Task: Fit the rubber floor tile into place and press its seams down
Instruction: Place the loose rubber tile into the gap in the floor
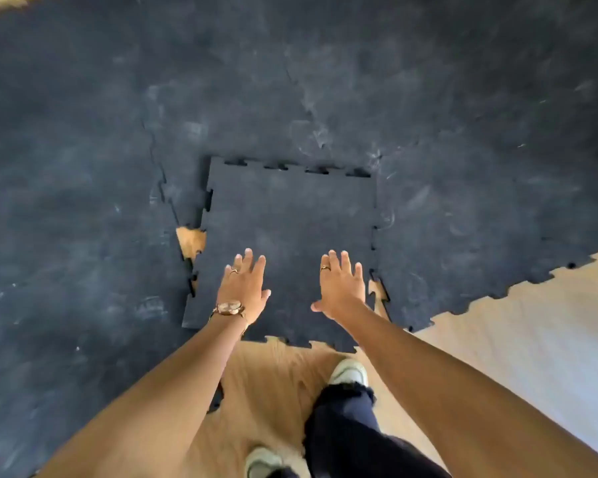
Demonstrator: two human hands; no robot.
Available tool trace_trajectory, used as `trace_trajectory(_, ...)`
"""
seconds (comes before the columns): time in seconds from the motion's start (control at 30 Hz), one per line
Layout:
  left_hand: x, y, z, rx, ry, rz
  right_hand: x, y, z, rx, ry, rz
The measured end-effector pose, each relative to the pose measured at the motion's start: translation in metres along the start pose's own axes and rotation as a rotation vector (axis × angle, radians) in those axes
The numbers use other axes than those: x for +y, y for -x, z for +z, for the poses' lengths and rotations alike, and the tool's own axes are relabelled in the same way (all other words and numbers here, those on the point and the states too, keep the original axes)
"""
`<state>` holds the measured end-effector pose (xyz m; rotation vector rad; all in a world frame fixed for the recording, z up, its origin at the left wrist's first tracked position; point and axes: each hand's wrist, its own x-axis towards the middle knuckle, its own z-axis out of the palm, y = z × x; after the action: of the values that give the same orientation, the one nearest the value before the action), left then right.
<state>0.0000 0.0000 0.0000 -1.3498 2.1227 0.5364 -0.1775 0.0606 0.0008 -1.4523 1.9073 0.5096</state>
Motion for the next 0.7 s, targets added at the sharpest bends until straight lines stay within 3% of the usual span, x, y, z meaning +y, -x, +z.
trace_trajectory(0.17,-0.021,-0.117,0.116,0.113,-0.096,-0.014,-0.023,-0.106,0.104,-0.107,0.056,0.091)
trace_trajectory(0.33,-0.028,-0.161,0.188,0.399,-0.018,0.036,-0.030,-0.153,0.172,0.095,-0.022,0.216)
trace_trajectory(0.4,-0.030,-0.166,0.200,0.489,-0.008,0.054,-0.037,-0.161,0.181,0.171,-0.051,0.236)
trace_trajectory(0.53,-0.032,-0.166,0.200,0.513,0.021,0.061,-0.045,-0.164,0.178,0.221,-0.084,0.240)
trace_trajectory(0.7,-0.031,-0.167,0.200,0.525,0.036,0.066,-0.039,-0.157,0.167,0.131,-0.069,0.228)
